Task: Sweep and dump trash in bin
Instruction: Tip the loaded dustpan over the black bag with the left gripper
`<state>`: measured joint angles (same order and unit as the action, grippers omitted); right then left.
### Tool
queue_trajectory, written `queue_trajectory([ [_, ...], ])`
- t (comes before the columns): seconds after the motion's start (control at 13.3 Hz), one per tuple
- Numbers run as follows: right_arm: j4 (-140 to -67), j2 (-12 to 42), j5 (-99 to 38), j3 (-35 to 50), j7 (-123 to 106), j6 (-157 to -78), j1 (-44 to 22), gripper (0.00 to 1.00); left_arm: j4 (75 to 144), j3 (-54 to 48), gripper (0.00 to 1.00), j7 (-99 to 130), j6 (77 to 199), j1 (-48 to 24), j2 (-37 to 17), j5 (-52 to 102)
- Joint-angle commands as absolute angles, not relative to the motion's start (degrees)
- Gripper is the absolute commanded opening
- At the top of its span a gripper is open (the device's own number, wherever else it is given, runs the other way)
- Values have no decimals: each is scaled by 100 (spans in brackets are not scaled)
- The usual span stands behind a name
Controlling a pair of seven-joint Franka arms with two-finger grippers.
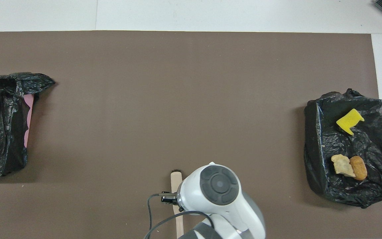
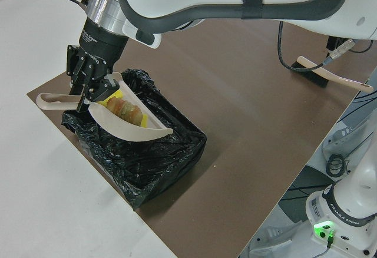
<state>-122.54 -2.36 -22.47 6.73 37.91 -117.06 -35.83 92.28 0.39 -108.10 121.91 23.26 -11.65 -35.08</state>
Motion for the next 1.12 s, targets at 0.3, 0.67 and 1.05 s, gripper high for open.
queue_trajectory([
  [0.3, -11289, -1169, -2338, 677, 2268, -9795, -1357, 100, 9325, 35, 0, -9449, 12507, 2232, -1125, -5132],
  [0.67, -10112, -907, -1456, 677, 2145, -9529, -835, 100, 9404, 35, 0, -9044, 11586, 1583, -835, -5782],
  [1.05, -8449, -28, -178, 650, 1838, -8544, -791, 100, 9343, 35, 0, -9044, 11549, 1565, -695, -5923],
])
